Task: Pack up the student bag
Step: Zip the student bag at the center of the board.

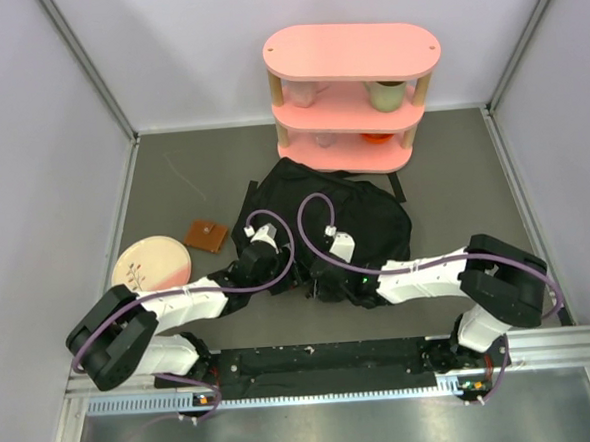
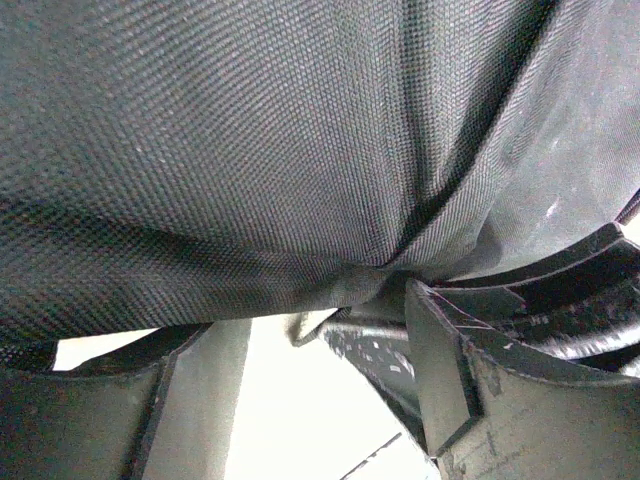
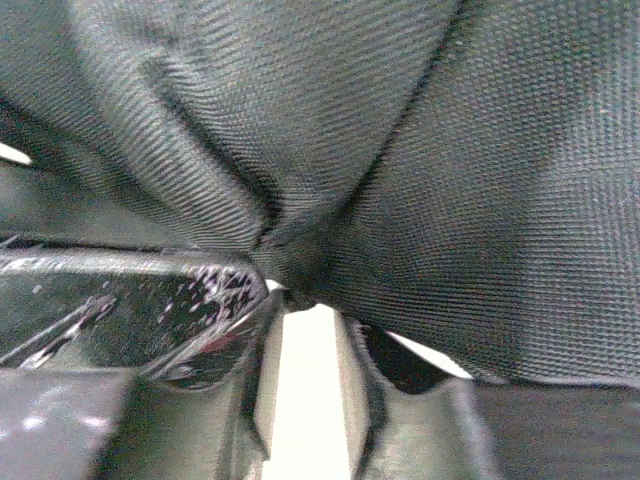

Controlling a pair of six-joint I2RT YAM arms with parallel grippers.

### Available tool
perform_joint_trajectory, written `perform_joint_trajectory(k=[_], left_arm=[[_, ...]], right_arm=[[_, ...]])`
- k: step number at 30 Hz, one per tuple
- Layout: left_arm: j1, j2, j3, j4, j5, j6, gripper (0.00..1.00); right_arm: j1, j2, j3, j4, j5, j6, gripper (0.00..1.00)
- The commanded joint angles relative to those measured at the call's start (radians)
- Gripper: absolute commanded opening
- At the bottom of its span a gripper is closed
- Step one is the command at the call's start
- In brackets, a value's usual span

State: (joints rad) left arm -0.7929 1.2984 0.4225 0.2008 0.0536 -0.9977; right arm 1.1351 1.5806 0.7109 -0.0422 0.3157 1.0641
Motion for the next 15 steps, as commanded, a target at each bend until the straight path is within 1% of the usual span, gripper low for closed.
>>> perform_joint_trajectory(k=[1, 3, 6, 7, 11, 15], left_arm=[[-0.009, -0.014, 0.01, 0.045, 0.025, -0.012, 0.67], [-0.009, -0.005, 0.013, 0.045, 0.028, -0.012, 0.67], [-0.008, 0.002, 0.013, 0.043, 0.032, -0.012, 0.67], [-0.008, 0.002, 0.013, 0.043, 0.034, -0.012, 0.67], [-0.008, -0.001, 0.01, 0.045, 0.037, -0.006, 0.67], [-0.009, -0.001, 0.021, 0.034, 0.028, 0.014, 0.67]], right_arm=[[-0.006, 0.131, -0.024, -0.222, 0.051, 0.08, 0.22], [-0.006, 0.142, -0.022, -0.232, 0.049, 0.088, 0.15], [-0.006, 0.134, -0.033, -0.255, 0.062, 0.085, 0.02], [-0.006, 0.125, -0.039, -0.263, 0.066, 0.083, 0.0], [-0.003, 0.049, -0.103, -0.263, 0.071, 0.068, 0.0], [0.0, -0.098, -0.172, -0.252, 0.08, 0.037, 0.0]])
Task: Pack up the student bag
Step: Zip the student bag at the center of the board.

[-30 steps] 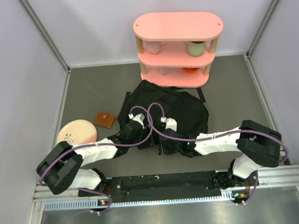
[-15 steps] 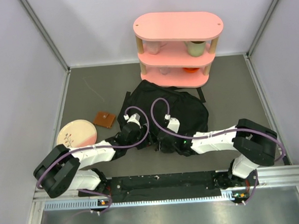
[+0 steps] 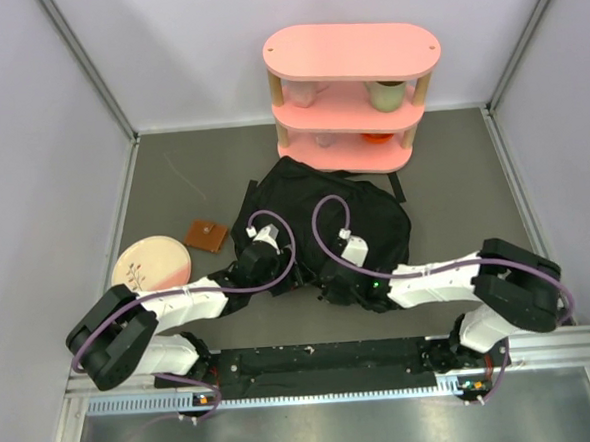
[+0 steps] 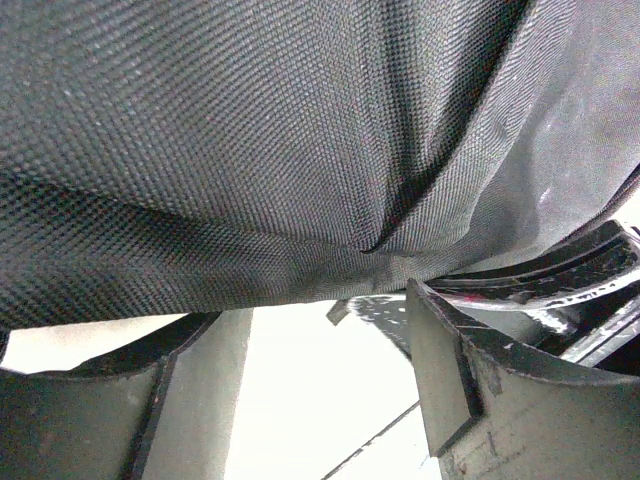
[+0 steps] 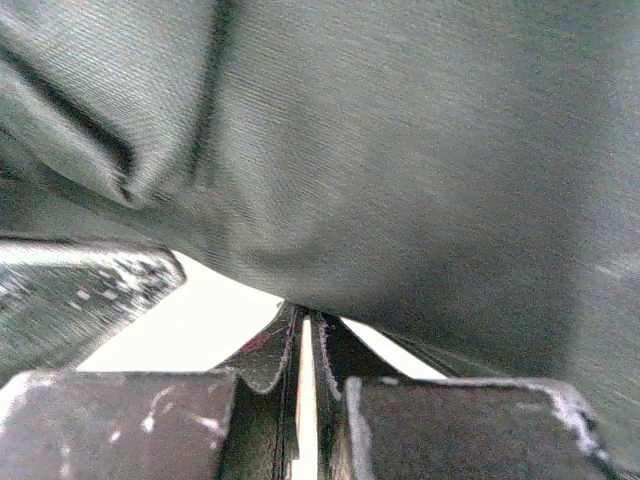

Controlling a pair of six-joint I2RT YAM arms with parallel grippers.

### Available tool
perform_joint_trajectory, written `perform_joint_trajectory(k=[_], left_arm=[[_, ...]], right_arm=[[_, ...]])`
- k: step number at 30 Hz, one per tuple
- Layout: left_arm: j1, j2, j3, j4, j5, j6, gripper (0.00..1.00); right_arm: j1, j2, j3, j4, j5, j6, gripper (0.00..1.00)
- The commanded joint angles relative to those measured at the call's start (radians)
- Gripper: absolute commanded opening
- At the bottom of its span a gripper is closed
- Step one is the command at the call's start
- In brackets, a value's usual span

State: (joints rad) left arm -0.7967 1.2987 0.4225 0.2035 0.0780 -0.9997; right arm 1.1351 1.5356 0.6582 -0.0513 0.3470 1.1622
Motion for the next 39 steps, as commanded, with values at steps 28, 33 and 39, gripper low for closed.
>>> perform_joint_trajectory(k=[28, 33, 39], left_arm=[[-0.004, 0.1, 0.05, 0.083, 0.025, 0.001, 0.62], [-0.002, 0.128, 0.047, 0.102, -0.007, -0.037, 0.57], [0.007, 0.181, 0.03, 0.194, -0.027, -0.108, 0.43]], right_arm=[[0.0, 0.066, 0.009, -0.211, 0.06, -0.203, 0.22], [0.0, 0.09, -0.005, -0.217, 0.057, -0.187, 0.08], [0.0, 0.098, -0.003, -0.219, 0.052, -0.18, 0.0]])
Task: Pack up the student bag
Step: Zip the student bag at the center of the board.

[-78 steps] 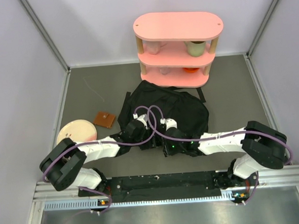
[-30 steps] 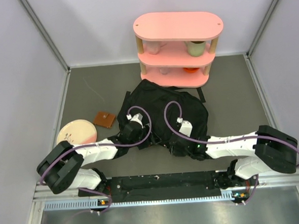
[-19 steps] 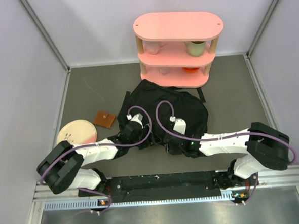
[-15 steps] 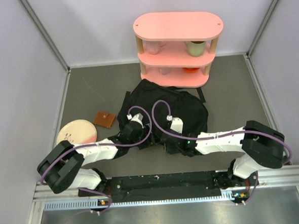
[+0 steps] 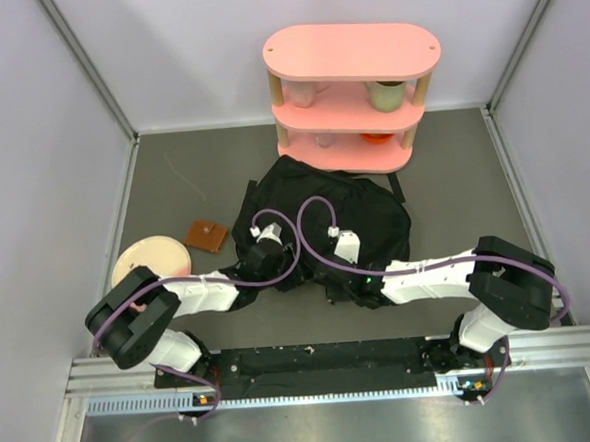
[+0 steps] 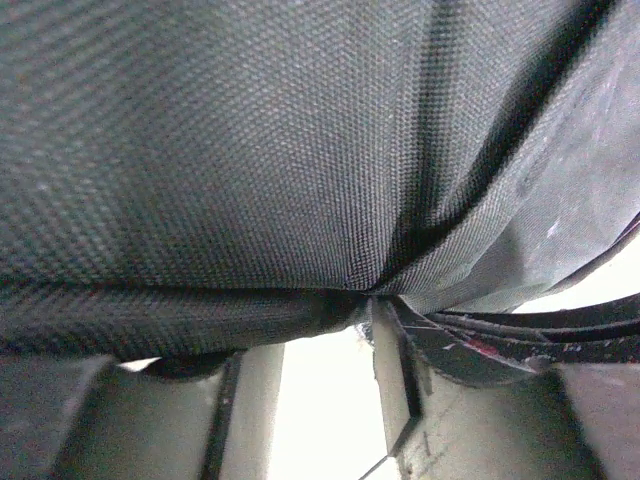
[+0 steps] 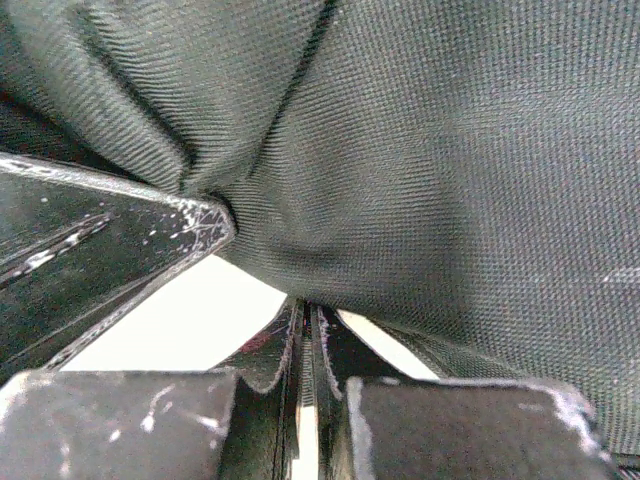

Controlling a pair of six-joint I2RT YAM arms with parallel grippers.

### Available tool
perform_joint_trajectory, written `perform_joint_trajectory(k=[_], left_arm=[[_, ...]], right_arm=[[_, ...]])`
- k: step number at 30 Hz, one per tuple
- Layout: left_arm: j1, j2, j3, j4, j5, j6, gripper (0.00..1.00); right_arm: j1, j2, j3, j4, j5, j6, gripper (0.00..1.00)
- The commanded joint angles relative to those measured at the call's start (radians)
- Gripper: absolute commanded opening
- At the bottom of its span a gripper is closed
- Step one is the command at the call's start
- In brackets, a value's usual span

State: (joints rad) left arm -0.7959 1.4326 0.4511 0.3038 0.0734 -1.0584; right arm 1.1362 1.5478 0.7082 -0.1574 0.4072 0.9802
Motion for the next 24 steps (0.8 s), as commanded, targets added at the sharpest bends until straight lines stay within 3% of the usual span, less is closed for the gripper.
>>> perform_joint_trajectory(k=[1, 5, 6, 7, 24], left_arm=[[0.004, 0.063, -0.002, 0.112, -0.024, -0.057, 0.38], [0.007, 0.1, 0.003, 0.147, -0.024, -0.078, 0.15], [0.009, 0.103, 0.006, 0.146, -0.023, -0.077, 0.03], [0.009, 0.103, 0.006, 0.143, -0.026, -0.077, 0.0], [0.08, -0.21, 0.006, -0.239, -0.195, 0.152, 0.0]], right_arm=[[-0.001, 0.083, -0.055, -0.111, -0.008, 0.0, 0.0], [-0.001, 0.054, -0.061, -0.102, -0.018, -0.023, 0.0], [-0.001, 0.034, -0.065, -0.102, -0.021, -0.031, 0.0], [-0.001, 0.022, -0.069, -0.102, -0.021, -0.032, 0.0], [-0.003, -0.232, -0.194, -0.122, -0.047, -0.014, 0.0]])
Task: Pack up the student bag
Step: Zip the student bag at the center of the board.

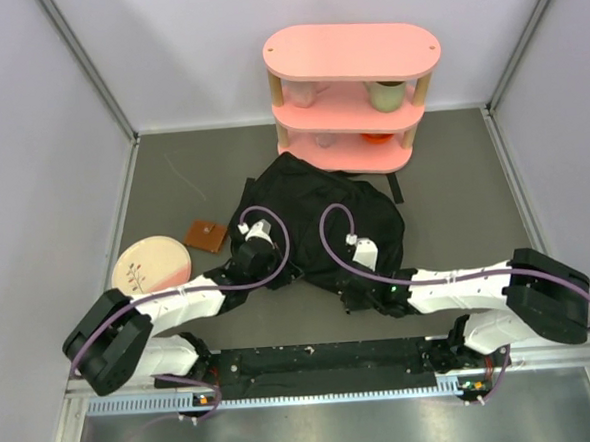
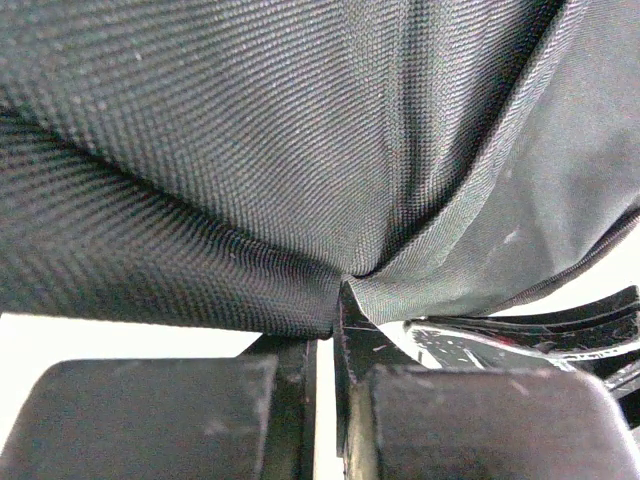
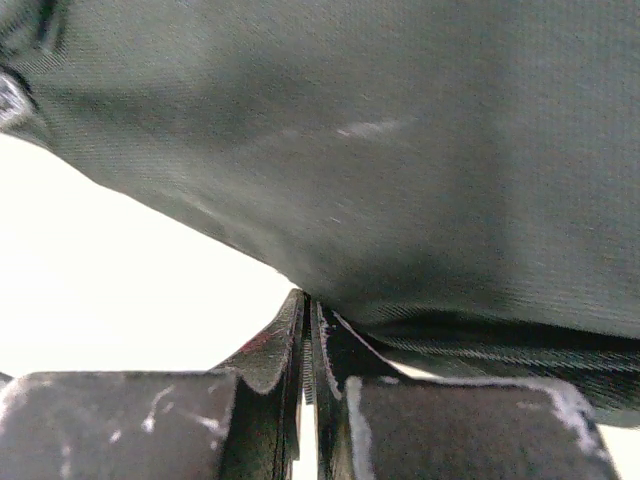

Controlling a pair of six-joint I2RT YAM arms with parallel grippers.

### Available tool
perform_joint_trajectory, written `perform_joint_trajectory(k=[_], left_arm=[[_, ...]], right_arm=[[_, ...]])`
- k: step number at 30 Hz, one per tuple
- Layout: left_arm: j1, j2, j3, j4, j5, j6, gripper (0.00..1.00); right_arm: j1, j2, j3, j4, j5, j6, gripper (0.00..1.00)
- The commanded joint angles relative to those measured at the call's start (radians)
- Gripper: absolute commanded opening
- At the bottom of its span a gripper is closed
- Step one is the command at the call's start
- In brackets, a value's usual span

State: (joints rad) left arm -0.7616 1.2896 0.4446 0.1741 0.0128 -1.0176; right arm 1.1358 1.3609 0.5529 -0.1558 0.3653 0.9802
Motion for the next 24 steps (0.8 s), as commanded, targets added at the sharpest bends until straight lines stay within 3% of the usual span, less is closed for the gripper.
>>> perform_joint_trajectory(k=[1, 4, 5, 6, 9, 14, 17, 24], left_arm=[[0.062, -0.075, 0.009, -0.12, -0.128, 0.126, 0.0], [0.082, -0.101, 0.008, -0.145, -0.116, 0.152, 0.03], [0.082, -0.105, 0.008, -0.151, -0.106, 0.158, 0.12], [0.082, -0.121, 0.006, -0.148, -0.093, 0.163, 0.35], [0.081, -0.15, -0.004, -0.125, -0.021, 0.156, 0.65], [0.055, -0.199, -0.059, -0.107, 0.042, 0.087, 0.71], [0.031, -0.226, -0.095, -0.099, 0.041, 0.05, 0.71], [-0.01, -0.217, -0.118, -0.059, 0.035, 0.008, 0.72]], right_arm=[[-0.001, -0.054, -0.041, -0.125, -0.008, -0.018, 0.0], [-0.001, -0.088, -0.033, -0.122, -0.029, -0.035, 0.0], [-0.001, -0.091, -0.03, -0.116, -0.046, -0.04, 0.0], [-0.001, -0.095, -0.022, -0.114, -0.052, -0.041, 0.0], [-0.002, -0.1, -0.024, -0.079, -0.078, -0.051, 0.0], [-0.001, -0.085, -0.027, -0.039, -0.106, -0.063, 0.02], [-0.002, -0.066, -0.034, -0.041, -0.098, -0.055, 0.16], [-0.001, -0.003, -0.021, -0.056, -0.077, -0.038, 0.33]])
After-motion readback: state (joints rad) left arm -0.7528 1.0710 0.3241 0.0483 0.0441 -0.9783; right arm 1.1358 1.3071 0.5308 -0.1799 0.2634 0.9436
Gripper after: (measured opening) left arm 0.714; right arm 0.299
